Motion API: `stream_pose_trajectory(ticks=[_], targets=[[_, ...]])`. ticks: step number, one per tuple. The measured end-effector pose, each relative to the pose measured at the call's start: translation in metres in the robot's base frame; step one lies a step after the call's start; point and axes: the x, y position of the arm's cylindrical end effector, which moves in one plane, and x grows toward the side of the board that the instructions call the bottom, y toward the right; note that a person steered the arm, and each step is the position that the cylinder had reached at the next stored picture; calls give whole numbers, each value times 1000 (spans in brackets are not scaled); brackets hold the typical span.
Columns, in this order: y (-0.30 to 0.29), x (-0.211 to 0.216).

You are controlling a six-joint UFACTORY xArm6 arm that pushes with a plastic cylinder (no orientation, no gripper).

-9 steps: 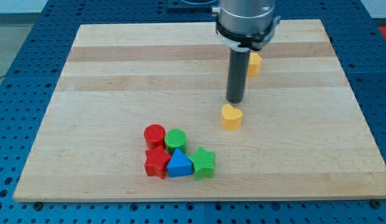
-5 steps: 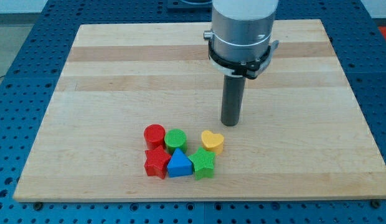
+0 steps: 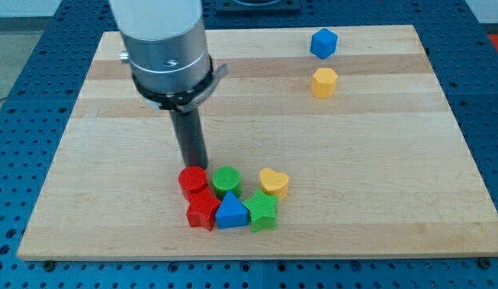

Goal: Separate the red circle from the green green circle

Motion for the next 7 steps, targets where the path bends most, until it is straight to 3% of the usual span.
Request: stream_pose_trajectory(ticks=[2, 3, 7], targets=[[-70, -22], [-100, -6], [-28, 8]])
